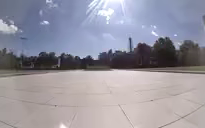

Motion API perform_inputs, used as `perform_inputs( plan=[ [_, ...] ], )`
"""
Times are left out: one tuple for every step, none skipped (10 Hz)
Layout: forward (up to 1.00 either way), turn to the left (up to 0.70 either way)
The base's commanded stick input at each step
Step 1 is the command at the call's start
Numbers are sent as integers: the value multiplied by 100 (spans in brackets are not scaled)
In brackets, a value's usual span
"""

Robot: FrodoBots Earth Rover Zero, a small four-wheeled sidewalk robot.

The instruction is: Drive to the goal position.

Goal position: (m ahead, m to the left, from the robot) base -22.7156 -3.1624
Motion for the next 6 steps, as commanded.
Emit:
perform_inputs(
  plan=[
    [4, 0],
    [5, 0],
    [5, 0],
    [4, 0],
    [5, 0],
    [5, 0]
  ],
)
